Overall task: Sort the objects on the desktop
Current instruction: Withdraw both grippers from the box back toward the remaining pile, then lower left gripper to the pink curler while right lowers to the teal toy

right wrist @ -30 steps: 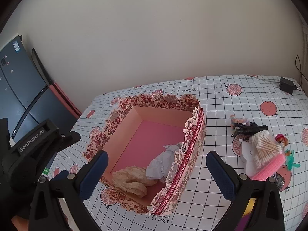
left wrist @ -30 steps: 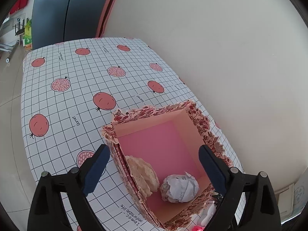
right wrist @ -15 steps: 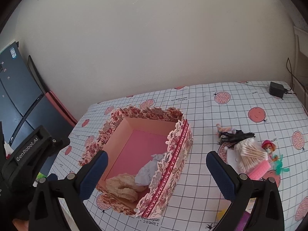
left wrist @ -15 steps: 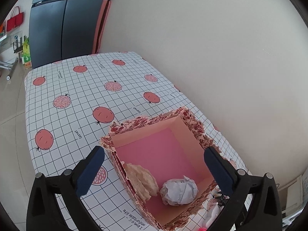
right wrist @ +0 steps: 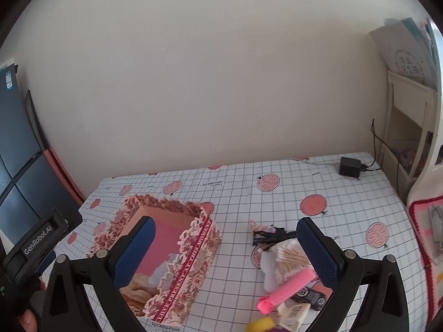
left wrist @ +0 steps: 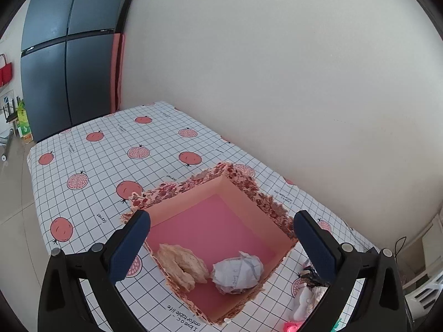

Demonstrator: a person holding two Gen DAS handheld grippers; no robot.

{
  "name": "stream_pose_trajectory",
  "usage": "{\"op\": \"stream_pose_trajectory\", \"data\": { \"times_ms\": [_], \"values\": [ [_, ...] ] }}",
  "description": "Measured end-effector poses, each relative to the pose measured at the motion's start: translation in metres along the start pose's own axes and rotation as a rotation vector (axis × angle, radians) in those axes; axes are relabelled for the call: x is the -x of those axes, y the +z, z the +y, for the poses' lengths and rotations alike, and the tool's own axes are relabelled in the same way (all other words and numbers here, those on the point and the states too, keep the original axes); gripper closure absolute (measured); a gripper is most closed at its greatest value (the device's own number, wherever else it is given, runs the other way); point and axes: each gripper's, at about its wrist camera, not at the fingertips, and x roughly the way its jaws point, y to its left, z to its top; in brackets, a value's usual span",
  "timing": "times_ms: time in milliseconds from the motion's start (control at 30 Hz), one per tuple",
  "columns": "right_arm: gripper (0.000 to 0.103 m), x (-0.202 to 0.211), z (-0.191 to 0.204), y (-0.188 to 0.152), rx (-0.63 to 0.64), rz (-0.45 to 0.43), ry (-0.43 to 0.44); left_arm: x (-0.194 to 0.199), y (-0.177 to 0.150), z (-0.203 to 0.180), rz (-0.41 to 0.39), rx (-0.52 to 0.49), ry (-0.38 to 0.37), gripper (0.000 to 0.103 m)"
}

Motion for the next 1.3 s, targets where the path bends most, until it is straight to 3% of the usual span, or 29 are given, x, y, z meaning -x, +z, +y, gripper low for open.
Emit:
{"op": "stream_pose_trajectory", "data": {
  "times_ms": [333,533,667,800,1067,1300],
  "values": [
    [0.000,0.034,-0.050,0.015,-0.011,-0.100,-0.086,0.012,-0.021,-0.058,0.001,-0.113,-0.080,0.000],
    [0.000,0.043,-0.086,0.017,-0.104,-0.087,-0.001,0.017,-0.034,-0.084,0.012,-0.152,-0.168,0.000],
    [0.000,0.042,-0.104,0.014,-0.124,-0.059,-0.006,0.011,-0.045,-0.102,0.051,-0.191,-0.219,0.000],
    [0.000,0.030,-0.122,0.008,-0.150,-0.003,-0.024,-0.005,-0.061,-0.114,0.113,-0.207,-0.245,0.000],
    [0.000,-0.015,-0.153,-0.020,-0.214,0.192,-0.063,-0.042,-0.093,-0.129,0.247,-0.231,-0.258,0.000],
    [0.000,-0.047,-0.173,-0.047,-0.240,0.318,-0.117,-0.071,-0.121,-0.133,0.372,-0.262,-0.243,0.000]
  ]
}}
